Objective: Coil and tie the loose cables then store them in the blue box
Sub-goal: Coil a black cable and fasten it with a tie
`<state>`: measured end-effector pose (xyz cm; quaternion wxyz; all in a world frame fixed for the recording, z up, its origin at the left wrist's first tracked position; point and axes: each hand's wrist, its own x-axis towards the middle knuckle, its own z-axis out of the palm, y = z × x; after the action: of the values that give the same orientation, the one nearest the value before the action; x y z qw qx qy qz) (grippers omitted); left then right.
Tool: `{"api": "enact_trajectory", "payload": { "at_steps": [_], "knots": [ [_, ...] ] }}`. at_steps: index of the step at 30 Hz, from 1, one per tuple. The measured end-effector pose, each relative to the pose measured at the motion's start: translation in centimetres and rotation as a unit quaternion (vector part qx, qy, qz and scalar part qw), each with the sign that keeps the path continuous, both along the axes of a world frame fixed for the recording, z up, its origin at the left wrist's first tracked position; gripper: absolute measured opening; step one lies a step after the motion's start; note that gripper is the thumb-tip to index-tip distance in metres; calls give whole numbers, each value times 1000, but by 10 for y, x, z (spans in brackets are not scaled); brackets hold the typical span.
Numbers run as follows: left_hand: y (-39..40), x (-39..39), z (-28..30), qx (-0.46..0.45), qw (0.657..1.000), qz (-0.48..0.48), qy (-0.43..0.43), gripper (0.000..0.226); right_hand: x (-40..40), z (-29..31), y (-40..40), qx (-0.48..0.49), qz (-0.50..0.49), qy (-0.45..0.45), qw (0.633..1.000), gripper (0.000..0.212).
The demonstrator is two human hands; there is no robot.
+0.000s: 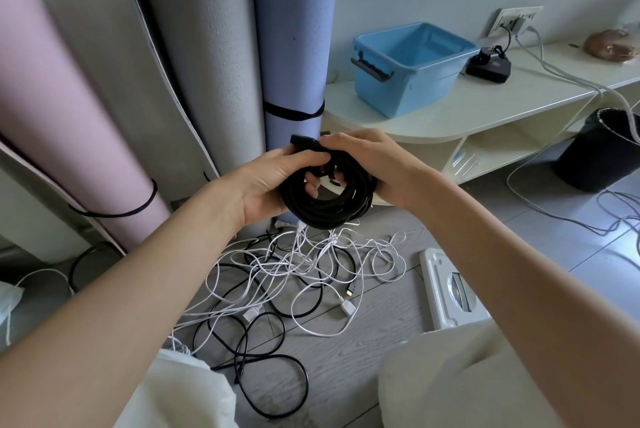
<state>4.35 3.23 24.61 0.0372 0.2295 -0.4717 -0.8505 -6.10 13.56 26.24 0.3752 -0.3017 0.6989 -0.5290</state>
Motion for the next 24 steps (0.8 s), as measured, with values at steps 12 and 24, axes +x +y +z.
{"api": "enact_trajectory", "payload": {
  "at_steps": [12, 24],
  "knots": [
    [0, 2, -2, -131, 991, -11, -5, 22, 6, 6, 1, -32, -3, 2, 999, 13],
    [3, 0, -6, -113, 992, 5, -54, 22, 8, -3, -5, -56, -14, 136, 989, 27]
  ]
}}
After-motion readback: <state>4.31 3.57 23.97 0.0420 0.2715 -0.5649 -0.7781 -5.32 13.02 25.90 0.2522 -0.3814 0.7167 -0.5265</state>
